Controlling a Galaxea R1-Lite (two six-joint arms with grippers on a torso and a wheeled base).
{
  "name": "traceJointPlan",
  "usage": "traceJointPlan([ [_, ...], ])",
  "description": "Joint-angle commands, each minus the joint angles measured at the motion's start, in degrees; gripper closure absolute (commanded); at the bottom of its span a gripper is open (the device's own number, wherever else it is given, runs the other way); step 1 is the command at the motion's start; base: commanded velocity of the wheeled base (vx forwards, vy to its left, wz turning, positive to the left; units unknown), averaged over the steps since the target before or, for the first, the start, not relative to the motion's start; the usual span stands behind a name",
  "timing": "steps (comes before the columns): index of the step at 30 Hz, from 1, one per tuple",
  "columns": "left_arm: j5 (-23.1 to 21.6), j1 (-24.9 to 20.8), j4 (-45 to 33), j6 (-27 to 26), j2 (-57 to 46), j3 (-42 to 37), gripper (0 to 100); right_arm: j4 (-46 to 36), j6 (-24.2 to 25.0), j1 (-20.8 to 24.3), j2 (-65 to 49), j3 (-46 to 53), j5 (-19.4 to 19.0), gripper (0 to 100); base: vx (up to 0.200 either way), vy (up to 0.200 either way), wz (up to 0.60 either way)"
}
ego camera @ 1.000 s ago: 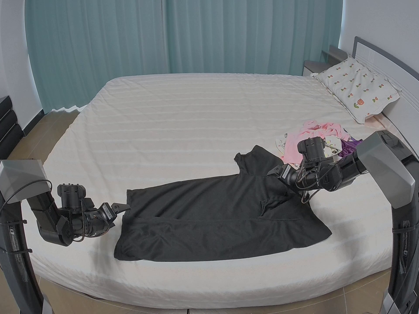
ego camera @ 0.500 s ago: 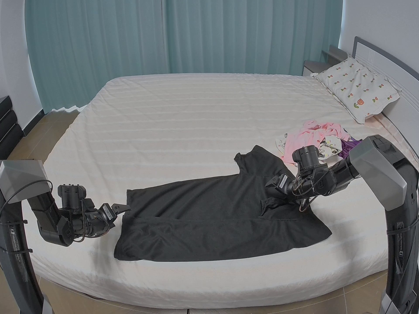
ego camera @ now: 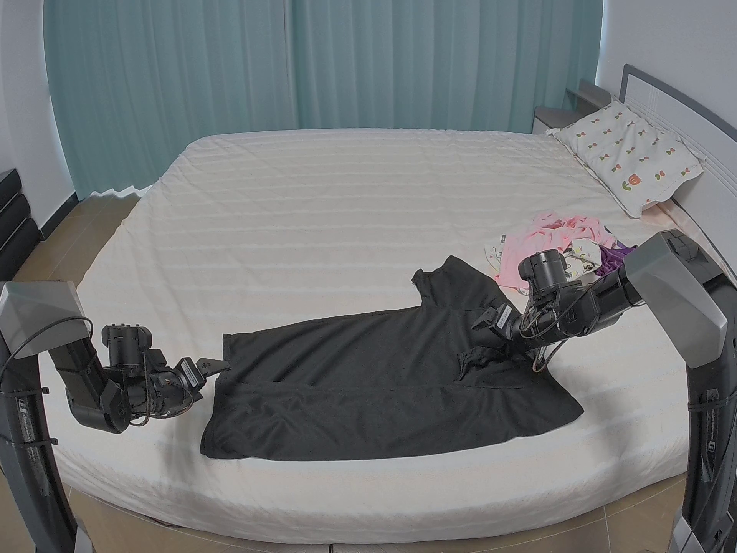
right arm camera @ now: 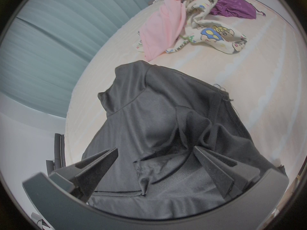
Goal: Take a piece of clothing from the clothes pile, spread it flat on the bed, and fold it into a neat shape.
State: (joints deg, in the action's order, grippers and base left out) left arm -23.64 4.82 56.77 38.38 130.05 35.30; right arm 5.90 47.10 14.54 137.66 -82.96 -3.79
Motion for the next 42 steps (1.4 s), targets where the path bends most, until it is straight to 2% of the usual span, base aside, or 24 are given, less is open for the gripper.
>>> traceJointPlan([
  [1,0.0,0.0,0.0,0.0,0.1,0.0,0,-1.1,0.1,-0.2,-0.4,-0.3,0.0,0,0.0,0.0,0.0],
  [19,0.0,-0.1,0.0,0.0,0.2,0.1,0,-3.7,0.5,0.3,7.7,-8.5,3.0,0,0.0,0.0,0.0],
  [20,0.0,-0.1,0.0,0.0,0.2,0.1,0,-3.9,0.5,0.3,7.6,-8.5,3.1,100,0.0,0.0,0.0],
  [34,0.0,-0.1,0.1,-0.1,0.2,0.0,0,-6.9,4.9,0.3,2.4,-8.3,3.1,100,0.0,0.0,0.0],
  [42,0.0,-0.1,0.0,-0.1,0.2,0.0,0,-8.2,5.4,0.5,-2.0,-5.4,3.1,100,0.0,0.0,0.0],
])
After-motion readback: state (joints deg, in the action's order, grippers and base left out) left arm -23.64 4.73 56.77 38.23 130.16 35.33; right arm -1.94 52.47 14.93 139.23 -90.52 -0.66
